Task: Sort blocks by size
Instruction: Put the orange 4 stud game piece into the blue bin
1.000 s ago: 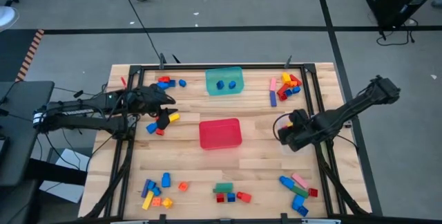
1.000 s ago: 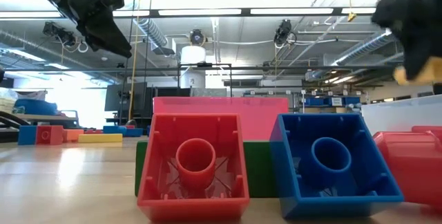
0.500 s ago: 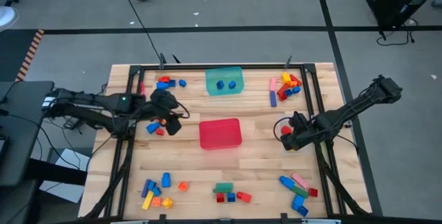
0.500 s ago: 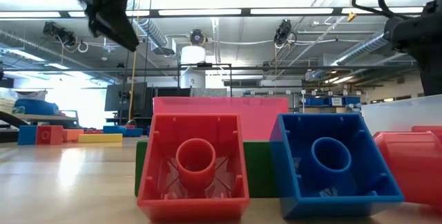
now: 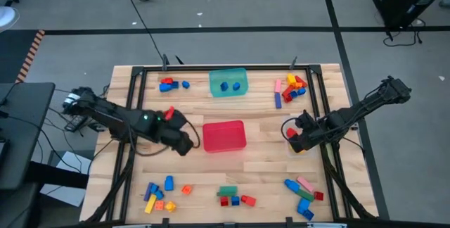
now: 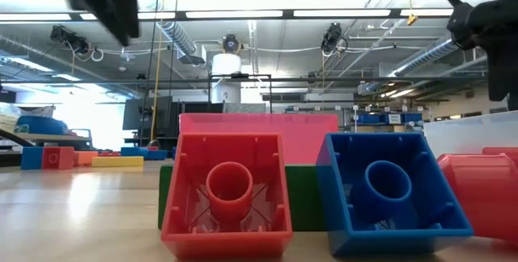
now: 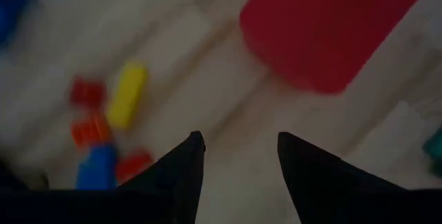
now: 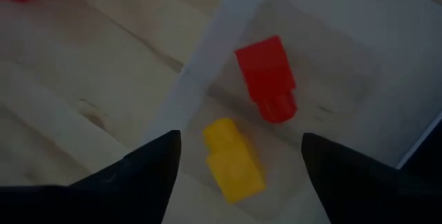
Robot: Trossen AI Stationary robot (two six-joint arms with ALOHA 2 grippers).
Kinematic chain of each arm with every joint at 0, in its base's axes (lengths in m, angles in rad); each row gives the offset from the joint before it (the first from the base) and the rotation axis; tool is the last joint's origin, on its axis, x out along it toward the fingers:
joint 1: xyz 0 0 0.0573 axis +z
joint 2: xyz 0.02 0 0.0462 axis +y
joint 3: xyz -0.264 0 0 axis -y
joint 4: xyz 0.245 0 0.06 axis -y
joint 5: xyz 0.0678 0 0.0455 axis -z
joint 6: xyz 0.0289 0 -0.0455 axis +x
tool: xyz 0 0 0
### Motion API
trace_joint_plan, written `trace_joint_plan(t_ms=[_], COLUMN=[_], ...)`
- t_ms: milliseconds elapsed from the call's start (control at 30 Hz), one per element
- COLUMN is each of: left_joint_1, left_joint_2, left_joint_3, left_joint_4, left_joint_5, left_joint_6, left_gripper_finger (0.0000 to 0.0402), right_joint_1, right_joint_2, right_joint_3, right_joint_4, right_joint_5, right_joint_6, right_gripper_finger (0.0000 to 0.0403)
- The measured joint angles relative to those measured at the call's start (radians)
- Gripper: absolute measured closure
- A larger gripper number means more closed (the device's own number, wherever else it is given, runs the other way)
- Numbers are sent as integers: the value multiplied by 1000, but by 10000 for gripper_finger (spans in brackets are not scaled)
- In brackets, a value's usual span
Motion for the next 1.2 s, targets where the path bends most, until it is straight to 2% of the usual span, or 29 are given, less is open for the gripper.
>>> trace_joint_plan(t_ms=[100,233,400,533,733,867,1067,1200], left_joint_1=[-43,-84,-95,-97,-108,-130,-162,-189], left_joint_2=[23,78,165,236,333,392,444,444], left_joint_3=[-5,-6,-7,-8,-8,-8,-8,-8], left_joint_4=[5,26,114,167,282,351,365,422], left_joint_5=[67,84,129,198,313,367,454,465], left_joint_6=[-149,-263,-287,-287,-316,-393,-475,-504], left_gripper_finger=[208,208,208,208,208,208,208,208], right_joint_1=[0,0,0,0,0,0,0,0], right_joint_2=[-27,-71,-97,-91,-83,-83,-83,-83], right_joint_3=[0,11,101,198,308,333,334,334], right_joint_4=[0,-11,-89,-169,-179,-180,-183,-187], right_joint_5=[-13,-65,-67,-5,73,100,101,102], right_joint_6=[-5,-6,-6,-51,-141,-163,-182,-189], right_gripper_finger=[105,119,136,154,182,197,206,206])
